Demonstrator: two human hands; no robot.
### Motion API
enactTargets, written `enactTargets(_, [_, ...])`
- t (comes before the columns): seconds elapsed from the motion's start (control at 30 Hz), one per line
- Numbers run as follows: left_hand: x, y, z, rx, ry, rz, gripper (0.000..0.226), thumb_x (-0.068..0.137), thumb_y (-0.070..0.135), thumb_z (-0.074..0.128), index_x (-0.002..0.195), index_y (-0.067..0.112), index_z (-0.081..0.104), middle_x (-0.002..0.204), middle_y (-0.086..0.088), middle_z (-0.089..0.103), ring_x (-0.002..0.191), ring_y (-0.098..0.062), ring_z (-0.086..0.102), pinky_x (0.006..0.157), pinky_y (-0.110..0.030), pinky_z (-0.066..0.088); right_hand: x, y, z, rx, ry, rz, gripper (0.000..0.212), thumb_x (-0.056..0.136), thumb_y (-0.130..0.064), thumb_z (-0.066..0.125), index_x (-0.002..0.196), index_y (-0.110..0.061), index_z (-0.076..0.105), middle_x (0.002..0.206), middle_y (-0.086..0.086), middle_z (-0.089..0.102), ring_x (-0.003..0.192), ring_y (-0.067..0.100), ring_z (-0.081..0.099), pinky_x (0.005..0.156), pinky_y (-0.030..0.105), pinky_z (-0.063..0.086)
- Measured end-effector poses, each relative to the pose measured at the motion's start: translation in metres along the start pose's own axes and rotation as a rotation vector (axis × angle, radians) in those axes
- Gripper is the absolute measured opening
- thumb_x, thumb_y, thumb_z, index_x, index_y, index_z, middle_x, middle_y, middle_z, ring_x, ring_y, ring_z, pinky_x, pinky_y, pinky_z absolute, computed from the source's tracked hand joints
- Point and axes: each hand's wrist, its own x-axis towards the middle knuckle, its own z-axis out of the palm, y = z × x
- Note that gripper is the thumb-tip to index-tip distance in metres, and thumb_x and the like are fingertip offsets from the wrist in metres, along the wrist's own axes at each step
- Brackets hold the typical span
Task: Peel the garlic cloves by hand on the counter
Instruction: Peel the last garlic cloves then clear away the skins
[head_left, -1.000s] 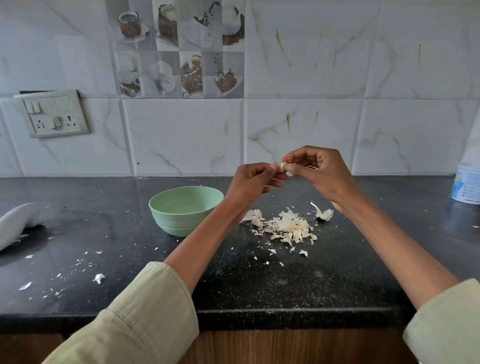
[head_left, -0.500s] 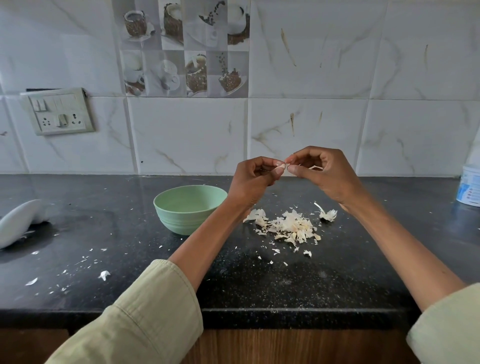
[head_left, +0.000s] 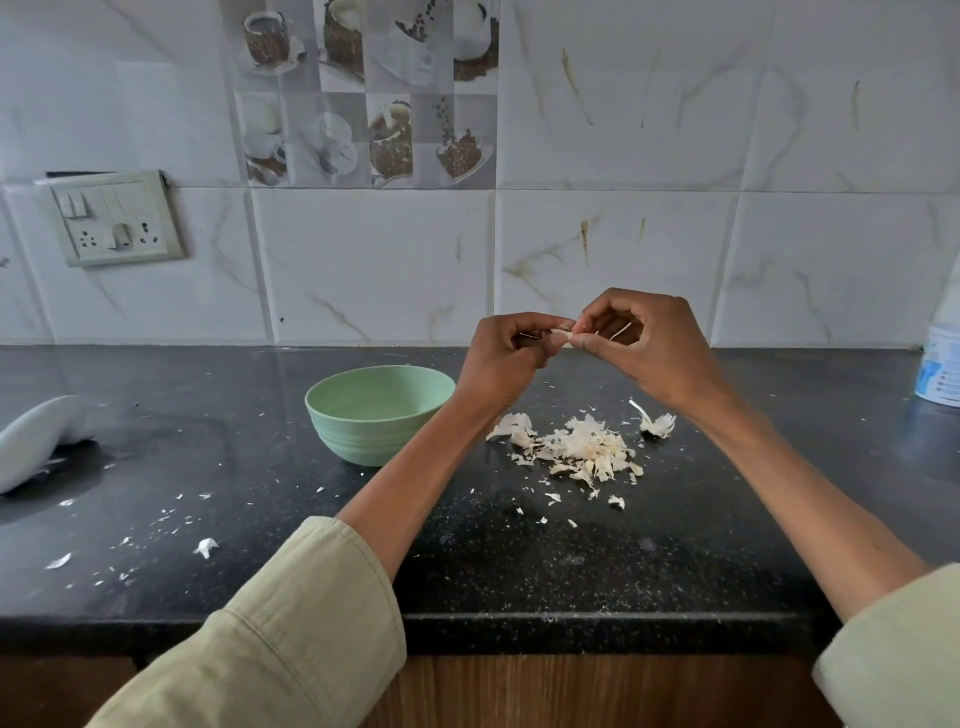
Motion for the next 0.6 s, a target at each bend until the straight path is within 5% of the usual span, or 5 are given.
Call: enactTargets(0.6, [-0.0039, 0.0051, -0.0005, 0.044, 0.022, 0.006, 0.017, 0.094, 0.010, 0.077, 0.108, 0.020, 0.082, 0.094, -0.007, 0.081, 0.087, -0.015, 0.068, 0.094, -0.042, 0.060, -0.0016, 0.0047, 0.0028, 0.023, -0.062, 0.057, 0.009, 0.090, -0.015, 0.083, 0.094, -0.014, 0.075, 0.085, -0.004, 0.075, 0.078, 0.013, 0.072, 0.076, 0.029, 0.061])
